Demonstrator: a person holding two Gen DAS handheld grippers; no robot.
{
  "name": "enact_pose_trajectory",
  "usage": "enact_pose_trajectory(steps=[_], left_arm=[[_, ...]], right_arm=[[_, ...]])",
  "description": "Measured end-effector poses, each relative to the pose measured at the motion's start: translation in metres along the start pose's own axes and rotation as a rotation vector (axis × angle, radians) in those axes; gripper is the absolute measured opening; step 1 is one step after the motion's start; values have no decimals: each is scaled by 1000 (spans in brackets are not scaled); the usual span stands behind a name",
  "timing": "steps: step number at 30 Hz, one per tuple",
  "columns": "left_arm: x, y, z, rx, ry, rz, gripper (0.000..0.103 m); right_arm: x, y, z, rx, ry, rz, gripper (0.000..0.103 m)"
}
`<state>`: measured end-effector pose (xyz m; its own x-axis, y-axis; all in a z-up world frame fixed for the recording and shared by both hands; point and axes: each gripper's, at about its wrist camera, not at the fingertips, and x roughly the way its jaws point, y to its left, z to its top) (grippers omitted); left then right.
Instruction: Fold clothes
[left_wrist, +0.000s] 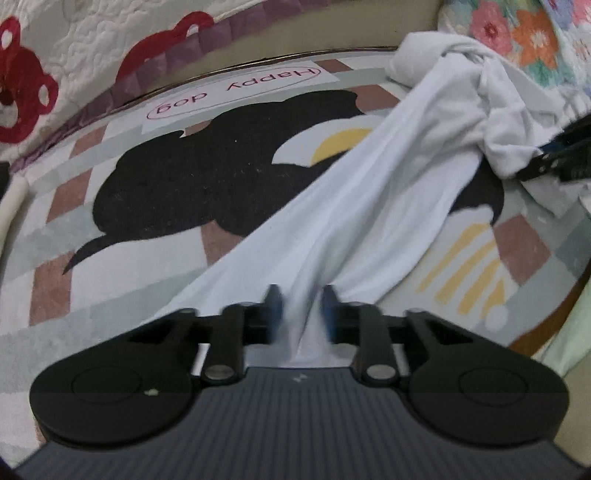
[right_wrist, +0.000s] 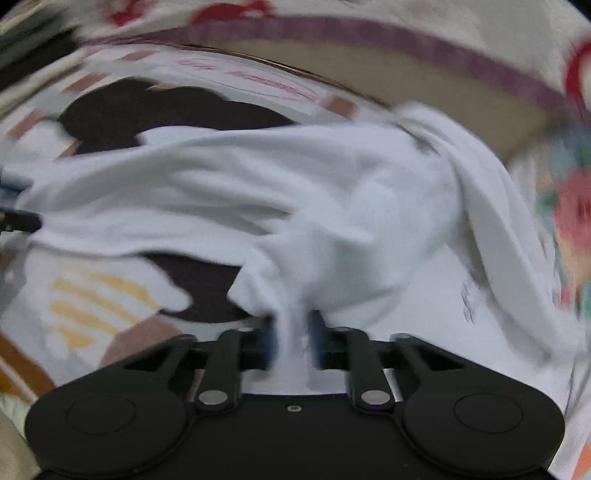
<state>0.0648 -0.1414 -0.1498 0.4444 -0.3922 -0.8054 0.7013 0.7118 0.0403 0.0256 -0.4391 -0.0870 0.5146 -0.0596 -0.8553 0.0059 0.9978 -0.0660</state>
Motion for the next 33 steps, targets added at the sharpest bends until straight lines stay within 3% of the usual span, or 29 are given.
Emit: enact_pose_trajectory(steps=[3, 5, 7, 9, 12, 17, 20, 24, 26, 28, 31, 33], left_arm=[[-1, -5, 7, 68, -47, 88, 3], [-7, -3, 12, 93, -107, 171, 3], [-15, 6, 20, 42, -158, 208, 3], [-22, 16, 27, -10, -201, 226, 3], [-27, 26, 40, -8, -257, 256, 3], [-32, 55, 74, -22, -300, 297, 3], [-60, 77, 99, -42, -375, 345, 3], [-120, 112, 121, -114, -496, 405, 3], [-153, 131, 115, -182, -551, 424, 3], [-174, 148, 92, -254, -553, 448, 3], [-161, 172, 38, -326, -398, 495, 3], [-135, 188, -6, -396, -237, 494, 3]], right_arm=[[-33, -37, 7, 239, -87, 85, 10], [-62, -47, 6, 235, -172, 32, 8], [-91, -56, 0, 205, -248, -38, 8], [-105, -65, -6, 182, -277, -102, 7], [-106, -75, -16, 174, -268, -145, 7], [-108, -73, -18, 205, -327, -20, 7], [-129, -58, -11, 166, -407, 63, 7], [-140, -33, -9, 182, -288, 277, 6], [-144, -21, -8, 195, -212, 392, 6], [-145, -5, -10, 191, -133, 499, 6], [-112, 33, -24, 131, 36, 596, 6], [-93, 48, -26, 104, 100, 617, 6]])
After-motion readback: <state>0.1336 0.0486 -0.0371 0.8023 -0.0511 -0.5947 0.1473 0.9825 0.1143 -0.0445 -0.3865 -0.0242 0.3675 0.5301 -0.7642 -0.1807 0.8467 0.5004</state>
